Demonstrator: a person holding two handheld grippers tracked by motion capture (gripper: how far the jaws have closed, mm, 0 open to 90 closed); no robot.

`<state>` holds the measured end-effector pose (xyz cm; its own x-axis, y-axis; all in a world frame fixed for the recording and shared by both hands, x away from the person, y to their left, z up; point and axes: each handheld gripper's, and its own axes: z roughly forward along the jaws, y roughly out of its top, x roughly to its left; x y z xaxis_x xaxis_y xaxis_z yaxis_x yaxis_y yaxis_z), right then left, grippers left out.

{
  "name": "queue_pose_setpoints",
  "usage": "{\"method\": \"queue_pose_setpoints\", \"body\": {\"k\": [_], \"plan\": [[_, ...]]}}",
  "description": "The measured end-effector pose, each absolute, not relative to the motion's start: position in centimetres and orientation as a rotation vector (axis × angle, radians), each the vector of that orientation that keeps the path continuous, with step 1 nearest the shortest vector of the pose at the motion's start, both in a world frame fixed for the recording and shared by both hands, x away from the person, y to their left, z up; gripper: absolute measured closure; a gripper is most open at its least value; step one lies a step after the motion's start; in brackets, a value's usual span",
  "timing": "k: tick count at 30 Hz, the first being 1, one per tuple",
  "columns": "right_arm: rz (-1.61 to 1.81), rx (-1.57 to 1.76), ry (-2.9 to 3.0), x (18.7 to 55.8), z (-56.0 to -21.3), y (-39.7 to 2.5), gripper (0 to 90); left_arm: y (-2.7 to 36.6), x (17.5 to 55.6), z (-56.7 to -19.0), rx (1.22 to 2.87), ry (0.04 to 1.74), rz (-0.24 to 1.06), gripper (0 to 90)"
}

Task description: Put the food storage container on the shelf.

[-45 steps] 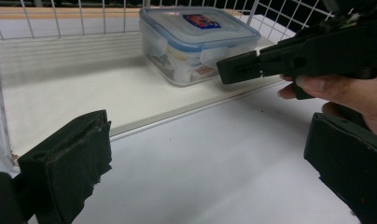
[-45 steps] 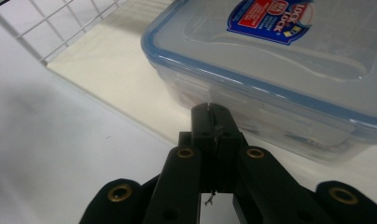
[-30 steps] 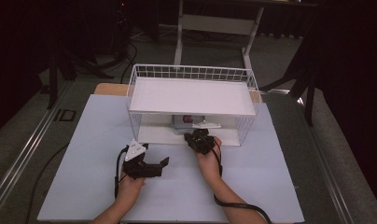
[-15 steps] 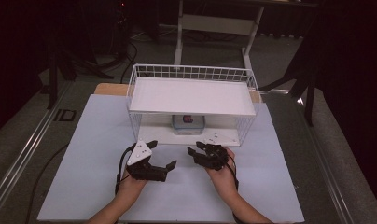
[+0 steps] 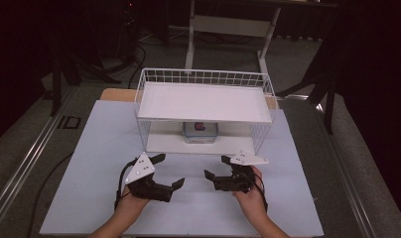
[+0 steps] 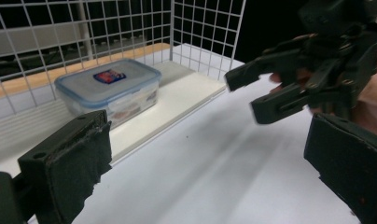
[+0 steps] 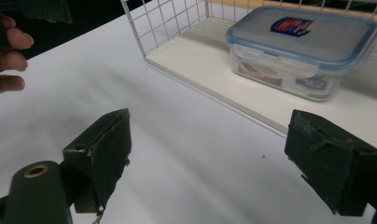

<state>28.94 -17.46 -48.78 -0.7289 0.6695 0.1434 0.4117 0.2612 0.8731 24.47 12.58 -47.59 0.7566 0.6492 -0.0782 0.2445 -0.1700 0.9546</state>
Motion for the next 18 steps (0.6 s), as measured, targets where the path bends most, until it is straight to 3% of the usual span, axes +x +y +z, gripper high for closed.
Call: {"method": "queue_pose_setpoints", "body": {"k": [18], "plan": [[1.450, 0.961, 2.246, 25.8, -48.1, -22.4, 15.9, 14.9, 23.2, -48.1, 1.773, 0.725, 0.389, 1.8]]}}
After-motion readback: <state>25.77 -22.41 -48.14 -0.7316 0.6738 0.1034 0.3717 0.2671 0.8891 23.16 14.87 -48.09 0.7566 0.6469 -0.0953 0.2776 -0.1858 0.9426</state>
